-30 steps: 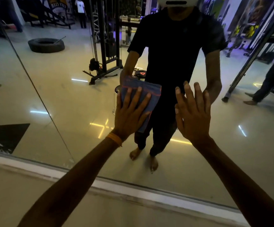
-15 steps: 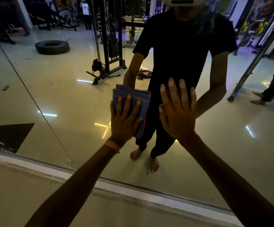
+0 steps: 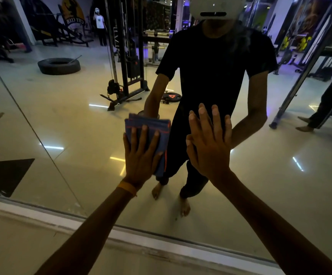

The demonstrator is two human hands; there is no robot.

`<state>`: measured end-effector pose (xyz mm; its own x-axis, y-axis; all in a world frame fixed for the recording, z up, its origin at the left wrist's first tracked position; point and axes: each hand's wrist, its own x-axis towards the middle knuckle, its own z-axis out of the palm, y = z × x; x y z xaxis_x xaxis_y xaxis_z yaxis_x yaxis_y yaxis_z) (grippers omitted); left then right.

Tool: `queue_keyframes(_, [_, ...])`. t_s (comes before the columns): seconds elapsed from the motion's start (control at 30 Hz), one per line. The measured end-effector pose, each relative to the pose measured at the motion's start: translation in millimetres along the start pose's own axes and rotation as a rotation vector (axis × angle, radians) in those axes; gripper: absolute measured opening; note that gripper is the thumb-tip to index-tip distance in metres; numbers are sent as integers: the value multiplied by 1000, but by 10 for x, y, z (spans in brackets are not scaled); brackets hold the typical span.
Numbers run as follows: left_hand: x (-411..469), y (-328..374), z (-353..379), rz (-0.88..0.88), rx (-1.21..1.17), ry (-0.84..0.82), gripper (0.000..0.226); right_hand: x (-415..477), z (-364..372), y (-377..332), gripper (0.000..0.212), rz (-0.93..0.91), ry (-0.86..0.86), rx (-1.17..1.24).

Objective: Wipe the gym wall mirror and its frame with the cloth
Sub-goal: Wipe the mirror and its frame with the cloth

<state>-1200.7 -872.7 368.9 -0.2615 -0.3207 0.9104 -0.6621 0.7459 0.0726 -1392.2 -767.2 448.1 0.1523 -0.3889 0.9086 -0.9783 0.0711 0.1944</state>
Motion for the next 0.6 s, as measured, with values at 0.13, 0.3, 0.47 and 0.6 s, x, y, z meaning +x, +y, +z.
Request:
queue_keyframes(0.13, [-282,-58,154,145,11,-43,68,-23,71,-126,60,97,1,-24])
queue_keyframes(0.3, [-1392,-352,281,198,94,-222,75,-92,48,-267,63,108,-77,17])
queue_keyframes(0.47, [-382,-446,-89,2,-70,-68,68,-104,-65,-444,60,145,-149,103])
queue_keyframes(0.6, [271,-614,-266,-65,-101,46,68,66,-14,-582,63,183,-117,40])
